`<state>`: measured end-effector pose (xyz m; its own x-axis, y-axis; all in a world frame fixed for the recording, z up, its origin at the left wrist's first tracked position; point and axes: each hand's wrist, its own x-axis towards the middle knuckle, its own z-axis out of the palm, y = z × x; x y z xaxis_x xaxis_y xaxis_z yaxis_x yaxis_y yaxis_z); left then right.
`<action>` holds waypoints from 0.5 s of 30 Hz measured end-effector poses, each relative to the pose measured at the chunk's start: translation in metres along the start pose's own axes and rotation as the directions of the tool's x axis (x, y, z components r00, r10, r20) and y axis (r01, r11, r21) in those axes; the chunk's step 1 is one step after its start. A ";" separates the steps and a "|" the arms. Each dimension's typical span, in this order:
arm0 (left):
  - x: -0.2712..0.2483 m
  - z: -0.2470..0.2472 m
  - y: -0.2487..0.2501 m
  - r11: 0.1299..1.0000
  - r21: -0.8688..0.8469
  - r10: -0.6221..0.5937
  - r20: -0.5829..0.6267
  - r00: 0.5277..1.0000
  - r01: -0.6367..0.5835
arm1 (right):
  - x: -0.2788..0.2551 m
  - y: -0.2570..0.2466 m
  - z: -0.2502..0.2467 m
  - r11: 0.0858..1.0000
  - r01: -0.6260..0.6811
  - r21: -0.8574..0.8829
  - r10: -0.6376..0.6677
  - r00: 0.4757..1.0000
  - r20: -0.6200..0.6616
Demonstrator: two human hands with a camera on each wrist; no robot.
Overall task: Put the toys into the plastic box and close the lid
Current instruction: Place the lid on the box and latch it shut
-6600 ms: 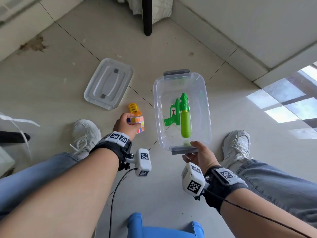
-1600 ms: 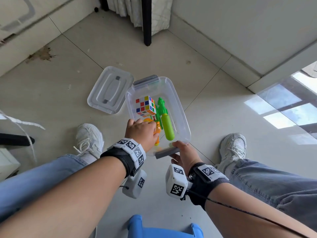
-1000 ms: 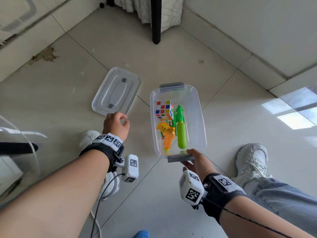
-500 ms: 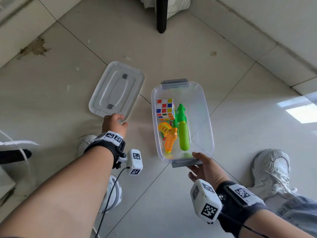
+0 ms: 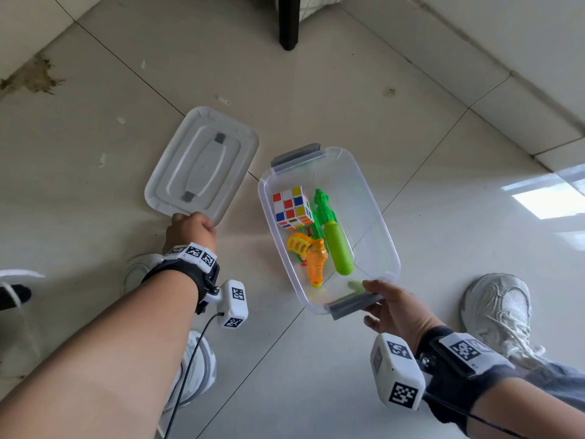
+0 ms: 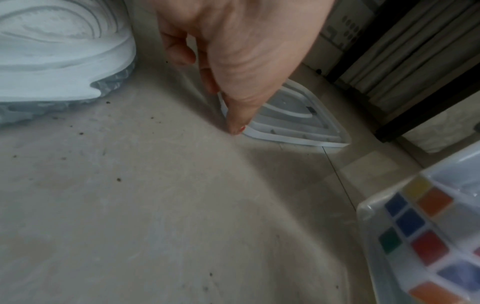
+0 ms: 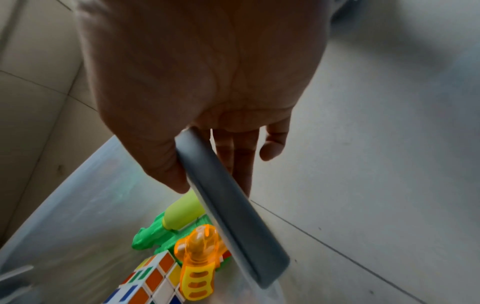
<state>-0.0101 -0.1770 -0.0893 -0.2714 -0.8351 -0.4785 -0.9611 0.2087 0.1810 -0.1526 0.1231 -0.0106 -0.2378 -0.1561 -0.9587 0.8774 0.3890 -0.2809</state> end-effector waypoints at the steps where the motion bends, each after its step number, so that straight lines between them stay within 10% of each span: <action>1: -0.001 -0.001 0.000 1.000 0.010 0.013 -0.011 1.000 -0.012 | 0.001 -0.003 -0.003 1.000 0.004 -0.027 -0.004 1.000 0.000; 15: -0.033 -0.060 0.014 0.973 0.054 0.230 -0.315 0.921 -0.224 | -0.007 -0.038 -0.033 0.911 0.041 -0.411 -0.084 0.993 -0.086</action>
<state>-0.0118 -0.1766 -0.0194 -0.4547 -0.8814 -0.1281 -0.8770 0.4179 0.2372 -0.1981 0.1390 0.0059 -0.3452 -0.1098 -0.9321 0.6182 0.7206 -0.3139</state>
